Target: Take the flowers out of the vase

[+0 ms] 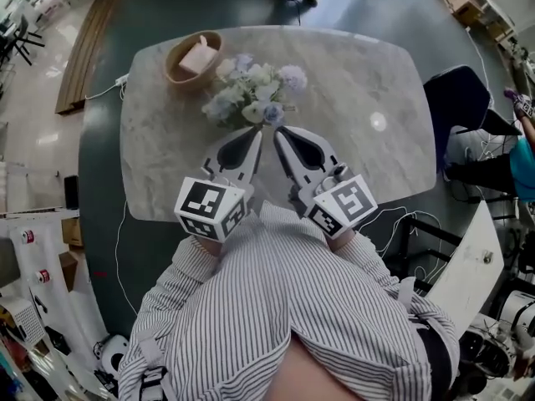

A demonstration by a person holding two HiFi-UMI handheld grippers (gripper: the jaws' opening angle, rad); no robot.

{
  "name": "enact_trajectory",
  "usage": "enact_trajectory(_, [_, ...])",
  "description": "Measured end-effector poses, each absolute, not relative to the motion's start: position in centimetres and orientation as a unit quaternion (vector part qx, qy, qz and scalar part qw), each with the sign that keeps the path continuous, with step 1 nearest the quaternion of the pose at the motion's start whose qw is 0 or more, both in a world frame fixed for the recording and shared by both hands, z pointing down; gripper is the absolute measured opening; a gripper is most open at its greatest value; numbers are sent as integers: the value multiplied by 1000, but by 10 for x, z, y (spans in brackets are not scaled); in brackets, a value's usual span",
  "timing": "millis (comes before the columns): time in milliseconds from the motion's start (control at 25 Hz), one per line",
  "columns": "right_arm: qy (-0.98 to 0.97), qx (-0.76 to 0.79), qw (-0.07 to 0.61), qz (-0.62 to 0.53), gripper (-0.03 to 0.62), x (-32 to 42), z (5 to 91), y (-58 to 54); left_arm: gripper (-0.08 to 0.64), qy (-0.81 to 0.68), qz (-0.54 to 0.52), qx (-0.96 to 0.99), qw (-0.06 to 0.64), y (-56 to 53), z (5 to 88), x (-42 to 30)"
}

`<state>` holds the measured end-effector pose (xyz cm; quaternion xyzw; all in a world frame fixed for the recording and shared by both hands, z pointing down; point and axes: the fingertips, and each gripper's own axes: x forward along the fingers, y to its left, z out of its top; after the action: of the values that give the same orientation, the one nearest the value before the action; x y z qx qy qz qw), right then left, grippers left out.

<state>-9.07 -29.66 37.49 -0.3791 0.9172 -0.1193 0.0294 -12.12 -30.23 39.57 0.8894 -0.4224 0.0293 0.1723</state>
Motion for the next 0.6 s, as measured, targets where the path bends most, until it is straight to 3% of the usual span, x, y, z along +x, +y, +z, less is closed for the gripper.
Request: enact_trajectory(600, [920, -356, 2, -167, 15, -78, 382, -307, 12, -446, 24, 872, 201, -303, 397, -116])
